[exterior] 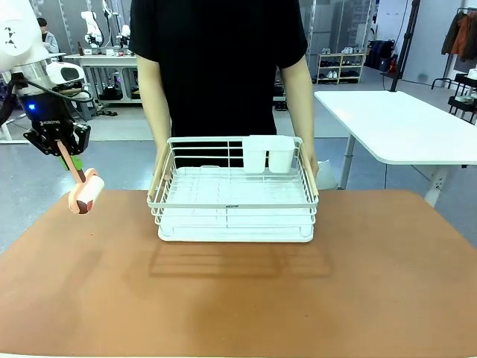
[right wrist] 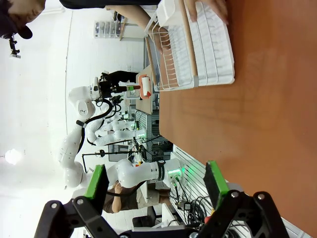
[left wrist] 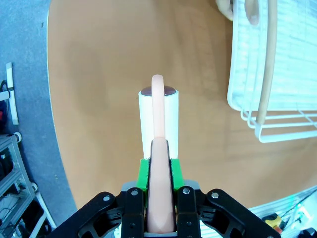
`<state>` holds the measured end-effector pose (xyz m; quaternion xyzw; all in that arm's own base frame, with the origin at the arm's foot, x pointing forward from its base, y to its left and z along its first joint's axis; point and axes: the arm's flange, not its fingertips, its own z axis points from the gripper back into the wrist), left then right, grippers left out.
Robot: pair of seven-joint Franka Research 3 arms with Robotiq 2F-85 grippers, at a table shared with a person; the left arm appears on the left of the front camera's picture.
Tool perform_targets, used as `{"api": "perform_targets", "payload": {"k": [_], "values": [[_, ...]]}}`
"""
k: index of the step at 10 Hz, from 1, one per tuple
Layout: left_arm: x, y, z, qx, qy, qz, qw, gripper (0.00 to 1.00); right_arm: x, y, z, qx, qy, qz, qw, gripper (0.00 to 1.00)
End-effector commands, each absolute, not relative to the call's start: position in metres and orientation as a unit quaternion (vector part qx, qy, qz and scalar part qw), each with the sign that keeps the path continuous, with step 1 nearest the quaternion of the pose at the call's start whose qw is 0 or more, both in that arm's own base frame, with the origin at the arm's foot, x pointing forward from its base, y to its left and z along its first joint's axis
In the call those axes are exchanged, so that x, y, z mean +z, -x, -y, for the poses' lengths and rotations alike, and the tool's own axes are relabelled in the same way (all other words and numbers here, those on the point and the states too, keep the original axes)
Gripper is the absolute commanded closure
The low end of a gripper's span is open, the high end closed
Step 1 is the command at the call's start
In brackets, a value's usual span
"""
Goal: Clean the table.
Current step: Place the Lint Roller down when the Dish drying rack is positioned in the middle of the table.
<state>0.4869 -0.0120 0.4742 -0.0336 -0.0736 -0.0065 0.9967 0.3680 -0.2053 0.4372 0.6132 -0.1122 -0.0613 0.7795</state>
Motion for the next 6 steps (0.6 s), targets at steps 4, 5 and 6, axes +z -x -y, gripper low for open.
{"api": "perform_targets", "payload": {"k": [4, 5, 6], "values": [[0.4760, -0.4866, 0.0092, -0.014, 0.026, 0.075, 0.997, 0.79, 0.4401, -0.3655, 0.2034, -0.061, -0.617, 0.114, 0.776, 0.00], [0.4760, -0.4866, 0.0092, -0.014, 0.026, 0.075, 0.997, 0.79, 0.4401, -0.3655, 0.2034, -0.061, -0.617, 0.114, 0.776, 0.00], [0.4760, -0.4866, 0.0092, -0.014, 0.026, 0.075, 0.997, 0.79, 0.4401, -0.3655, 0.2034, -0.061, -0.617, 0.114, 0.776, 0.00]]}}
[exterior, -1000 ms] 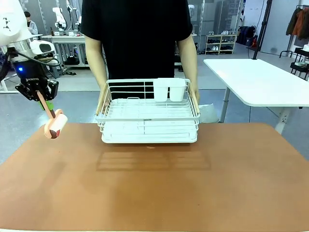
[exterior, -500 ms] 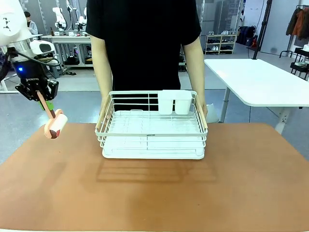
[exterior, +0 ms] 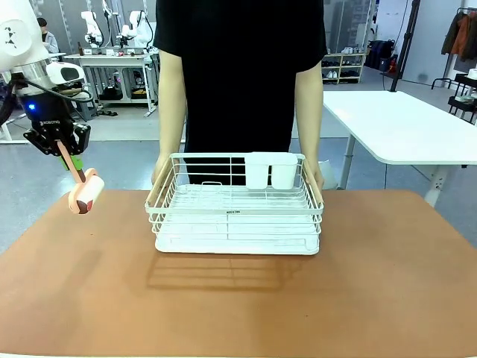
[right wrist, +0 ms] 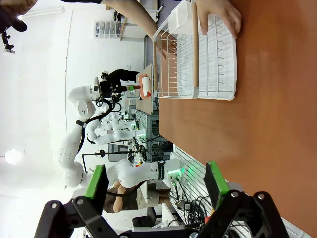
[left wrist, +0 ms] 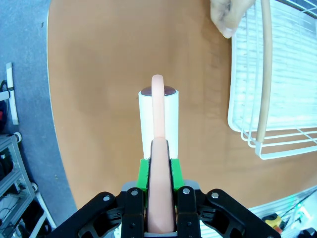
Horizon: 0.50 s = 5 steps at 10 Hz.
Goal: Clean the table.
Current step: Place the Lint Roller down when the Dish drying rack is positioned in the middle of the table.
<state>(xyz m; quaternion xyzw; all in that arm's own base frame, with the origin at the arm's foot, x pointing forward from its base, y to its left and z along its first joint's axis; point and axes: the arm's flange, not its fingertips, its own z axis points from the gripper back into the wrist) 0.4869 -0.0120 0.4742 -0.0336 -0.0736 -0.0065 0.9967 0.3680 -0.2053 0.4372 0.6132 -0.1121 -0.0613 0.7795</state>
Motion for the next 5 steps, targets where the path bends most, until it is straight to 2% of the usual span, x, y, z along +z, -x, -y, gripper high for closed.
{"api": "perform_targets", "payload": {"k": [1, 5], "values": [[0.4760, -0.4866, 0.0092, -0.014, 0.026, 0.075, 0.997, 0.79, 0.4401, -0.3655, 0.2034, -0.061, -0.617, 0.114, 0.776, 0.00], [0.4760, -0.4866, 0.0092, -0.014, 0.026, 0.075, 0.997, 0.79, 0.4401, -0.3655, 0.2034, -0.061, -0.617, 0.114, 0.776, 0.00]]}}
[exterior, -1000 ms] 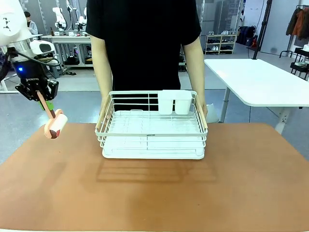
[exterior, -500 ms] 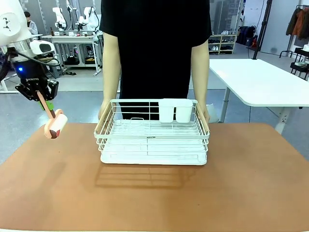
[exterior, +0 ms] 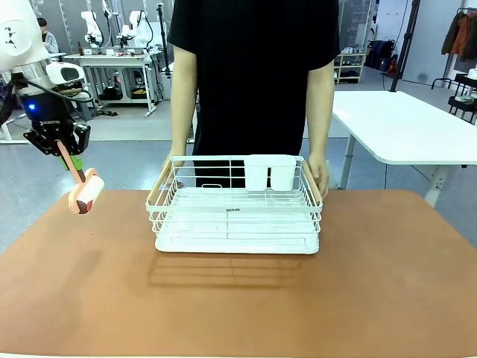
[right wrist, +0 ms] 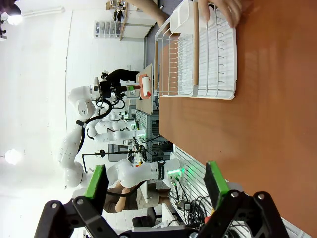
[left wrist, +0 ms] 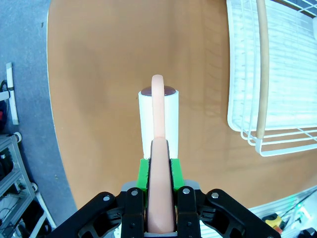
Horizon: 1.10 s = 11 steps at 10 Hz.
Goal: Clean the table.
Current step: Place the Lint Roller down when the Dish drying rack is positioned in the middle of the table.
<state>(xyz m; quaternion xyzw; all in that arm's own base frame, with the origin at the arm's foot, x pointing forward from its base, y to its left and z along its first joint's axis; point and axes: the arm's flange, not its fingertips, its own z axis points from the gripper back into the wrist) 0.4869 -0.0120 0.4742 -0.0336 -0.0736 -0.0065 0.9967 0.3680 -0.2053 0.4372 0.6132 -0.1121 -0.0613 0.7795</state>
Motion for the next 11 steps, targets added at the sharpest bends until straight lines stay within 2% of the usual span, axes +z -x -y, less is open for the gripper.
{"api": "perform_targets", "payload": {"k": [1, 11], "values": [[0.4760, -0.4866, 0.0092, -0.014, 0.026, 0.075, 0.997, 0.79, 0.4401, -0.3655, 0.2034, -0.061, -0.617, 0.114, 0.776, 0.00], [0.4742, -0.4869, 0.0120, -0.007, 0.034, 0.074, 0.997, 0.79, 0.4401, -0.3655, 0.2034, -0.061, -0.617, 0.114, 0.776, 0.00]]}}
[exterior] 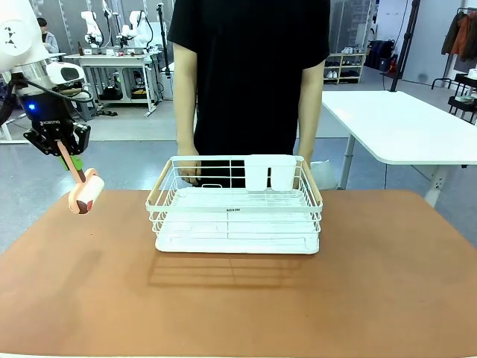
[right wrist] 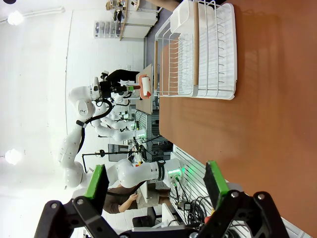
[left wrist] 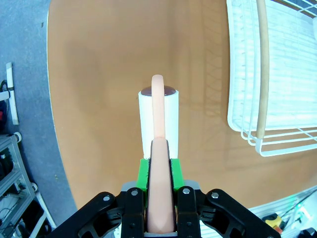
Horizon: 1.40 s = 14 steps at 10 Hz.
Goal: Clean the table.
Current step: Place the Lint Roller down when the Dish drying rack is positioned in the middle of the table.
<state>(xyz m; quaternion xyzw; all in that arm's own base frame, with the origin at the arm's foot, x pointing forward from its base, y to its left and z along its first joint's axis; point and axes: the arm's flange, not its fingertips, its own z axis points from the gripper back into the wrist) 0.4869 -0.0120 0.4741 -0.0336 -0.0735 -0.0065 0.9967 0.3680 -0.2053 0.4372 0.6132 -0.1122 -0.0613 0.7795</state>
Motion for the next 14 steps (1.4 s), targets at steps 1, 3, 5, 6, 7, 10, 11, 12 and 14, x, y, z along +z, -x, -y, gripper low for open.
{"api": "perform_targets", "payload": {"k": [1, 3, 5, 6, 7, 10, 11, 12, 14], "values": [[0.477, -0.508, 0.015, 0.108, 0.057, 0.084, 0.989, 0.79, 0.440, -0.366, 0.203, -0.061, -0.617, 0.114, 0.776, 0.00], [0.465, -0.557, -0.001, 0.336, 0.028, 0.174, 0.925, 0.79, 0.440, -0.366, 0.203, -0.061, -0.617, 0.114, 0.776, 0.00], [0.456, -0.574, -0.009, 0.500, 0.002, 0.125, 0.857, 0.79, 0.440, -0.366, 0.203, -0.061, -0.617, 0.114, 0.776, 0.00], [0.447, -0.575, -0.008, 0.552, 0.017, 0.126, 0.824, 0.79, 0.440, -0.366, 0.203, -0.061, -0.617, 0.114, 0.776, 0.00], [0.440, -0.573, -0.010, 0.595, 0.032, 0.132, 0.793, 0.79, 0.440, -0.366, 0.203, -0.061, -0.617, 0.114, 0.776, 0.00], [0.418, -0.563, -0.016, 0.689, 0.133, 0.101, 0.705, 0.79, 0.440, -0.366, 0.203, -0.061, -0.617, 0.114, 0.776, 0.00], [0.408, -0.560, -0.016, 0.693, 0.127, 0.113, 0.700, 0.79, 0.440, -0.366, 0.203, -0.061, -0.617, 0.114, 0.776, 0.00], [0.398, -0.554, -0.011, 0.678, 0.147, 0.094, 0.714, 0.79, 0.440, -0.366, 0.203, -0.061, -0.617, 0.114, 0.776, 0.00], [0.384, -0.548, -0.007, 0.660, 0.148, 0.101, 0.730, 0.79, 0.440, -0.366, 0.203, -0.061, -0.617, 0.114, 0.776, 0.00]]}}
